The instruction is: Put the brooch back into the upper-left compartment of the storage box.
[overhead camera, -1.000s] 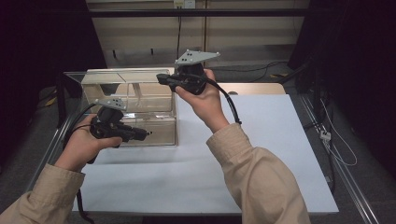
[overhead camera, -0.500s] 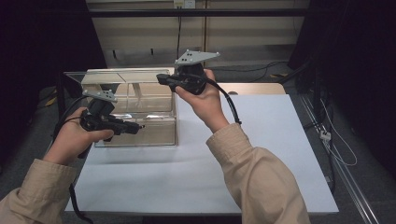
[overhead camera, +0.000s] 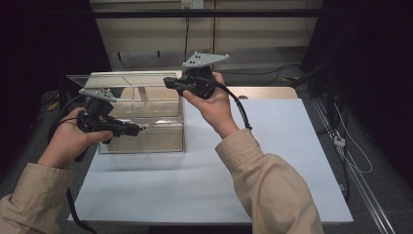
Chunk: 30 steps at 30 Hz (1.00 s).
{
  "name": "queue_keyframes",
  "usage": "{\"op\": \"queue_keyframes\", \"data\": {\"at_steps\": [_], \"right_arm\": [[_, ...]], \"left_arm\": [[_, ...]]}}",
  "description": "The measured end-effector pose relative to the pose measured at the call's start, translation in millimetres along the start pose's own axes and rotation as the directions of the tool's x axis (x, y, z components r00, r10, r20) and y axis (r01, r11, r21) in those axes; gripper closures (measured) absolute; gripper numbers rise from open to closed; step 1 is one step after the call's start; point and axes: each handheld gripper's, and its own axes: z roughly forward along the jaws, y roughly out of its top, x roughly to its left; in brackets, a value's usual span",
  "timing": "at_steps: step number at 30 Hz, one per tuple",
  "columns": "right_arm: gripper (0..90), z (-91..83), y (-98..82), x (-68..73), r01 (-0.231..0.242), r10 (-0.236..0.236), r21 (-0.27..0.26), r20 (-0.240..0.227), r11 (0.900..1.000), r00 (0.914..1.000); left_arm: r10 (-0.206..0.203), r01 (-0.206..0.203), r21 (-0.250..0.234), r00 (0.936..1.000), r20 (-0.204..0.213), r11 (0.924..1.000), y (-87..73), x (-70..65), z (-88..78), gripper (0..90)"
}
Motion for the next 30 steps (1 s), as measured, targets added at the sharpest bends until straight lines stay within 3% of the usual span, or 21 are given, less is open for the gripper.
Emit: {"op": "queue_keyframes", "data": {"at_steps": [30], "right_arm": [[90.0, 1.1, -0.9, -0.3, -0.003, 0.003, 0.008, 0.001, 1.000, 1.0000]], "left_arm": [[0.005, -0.006, -0.002, 0.9986, -0.052, 1.0000, 8.4, 15.9, -17.9, 84.5]]}}
